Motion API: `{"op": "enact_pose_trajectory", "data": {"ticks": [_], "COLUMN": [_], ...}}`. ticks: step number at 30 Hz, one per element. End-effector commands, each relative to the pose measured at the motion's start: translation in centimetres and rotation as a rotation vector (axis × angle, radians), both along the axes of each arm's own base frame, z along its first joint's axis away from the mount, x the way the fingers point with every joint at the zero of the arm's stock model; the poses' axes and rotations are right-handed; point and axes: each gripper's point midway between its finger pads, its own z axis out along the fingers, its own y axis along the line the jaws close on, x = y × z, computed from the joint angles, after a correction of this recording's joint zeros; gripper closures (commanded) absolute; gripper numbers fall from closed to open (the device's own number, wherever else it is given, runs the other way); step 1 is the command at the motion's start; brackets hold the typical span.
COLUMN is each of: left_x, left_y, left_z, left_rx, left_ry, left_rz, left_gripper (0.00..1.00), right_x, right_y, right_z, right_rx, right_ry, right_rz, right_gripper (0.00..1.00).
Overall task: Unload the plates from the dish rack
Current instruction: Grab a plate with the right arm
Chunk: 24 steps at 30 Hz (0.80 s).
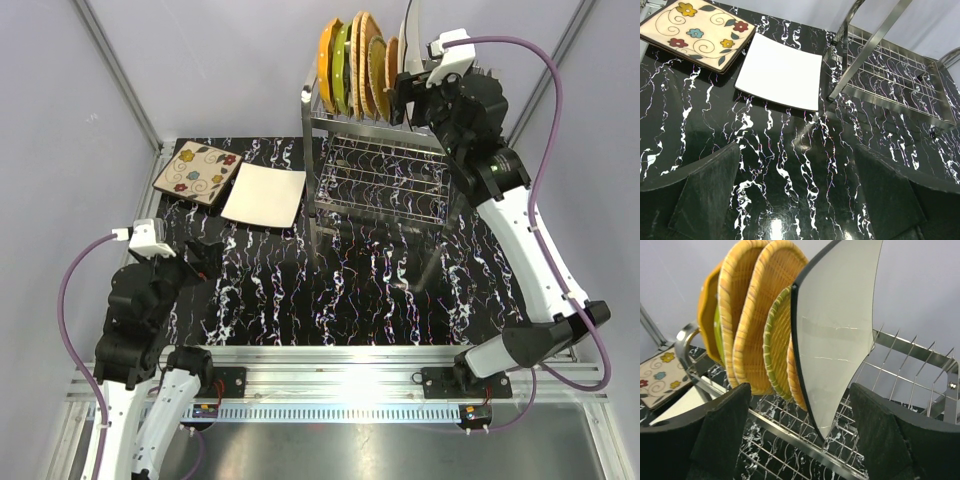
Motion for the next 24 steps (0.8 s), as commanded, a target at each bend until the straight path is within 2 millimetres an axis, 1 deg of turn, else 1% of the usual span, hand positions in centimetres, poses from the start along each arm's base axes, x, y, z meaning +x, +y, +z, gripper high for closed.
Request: {"op": "enact_pose_trajectory", "data": {"ticks": [1, 3, 6, 12, 13, 15, 16, 20, 21, 22, 23, 24], "left_x": [-0.1, -0.3, -0.4, -0.6, -0.6, -0.6, -0.5, -0.4, -0.3, -0.3, -0.3, -0.2], "left_y": [0.4, 0.3, 0.5, 0.5, 0.5, 0.5, 0.5, 0.4, 0.4, 0.3, 0.3, 0.2], "left_z": [0.3, 0.2, 0.1, -0.2, -0.1, -0.1, -0.1, 0.1, 0.1, 0.1, 0.1, 0.2], "left_rx": [0.021, 0.023, 0.023, 0.020, 0.018, 0.018, 0.018, 0.020, 0.018, 0.016, 0.017, 0.015], "left_ry": [-0.017, -0.014, -0.016, -0.018, -0.020, -0.020, -0.021, -0.028, -0.026, -0.027, -0.026, -0.027], "left_rz": [0.009, 0.007, 0.012, 0.014, 0.012, 0.012, 0.014, 0.011, 0.009, 0.005, 0.005, 0.002], "left_gripper": [0.01, 0.01, 0.01, 0.01, 0.01, 0.01, 0.01, 0.01, 0.01, 0.01, 0.01, 0.01], "right_x": [1.6, 2.3, 3.3, 4.9, 5.2, 5.7, 6.1, 6.8, 6.8, 7.0, 7.0, 7.2], "right_y": [-1.3, -1.2, -1.4, -0.9, -0.9, -1.0, -1.0, -1.1, -1.1, -1.1, -1.1, -1.1], "right_z": [0.9, 0.7, 0.4, -0.4, -0.6, -0.8, -1.2, -1.5, -1.0, -1.4, -1.0, -1.2], "right_rx": [-0.038, -0.040, -0.056, -0.113, -0.136, -0.148, -0.163, -0.181, -0.179, -0.187, -0.183, -0.188], "right_ry": [-0.076, -0.080, -0.092, -0.119, -0.127, -0.144, -0.142, -0.160, -0.189, -0.192, -0.211, -0.212], "right_rz": [-0.045, -0.041, -0.050, -0.043, -0.044, -0.057, -0.063, -0.068, -0.071, -0.070, -0.076, -0.077], "right_gripper": [0.14, 0.19, 0.22, 0.27, 0.29, 0.30, 0.30, 0.35, 0.35, 0.36, 0.37, 0.39]}}
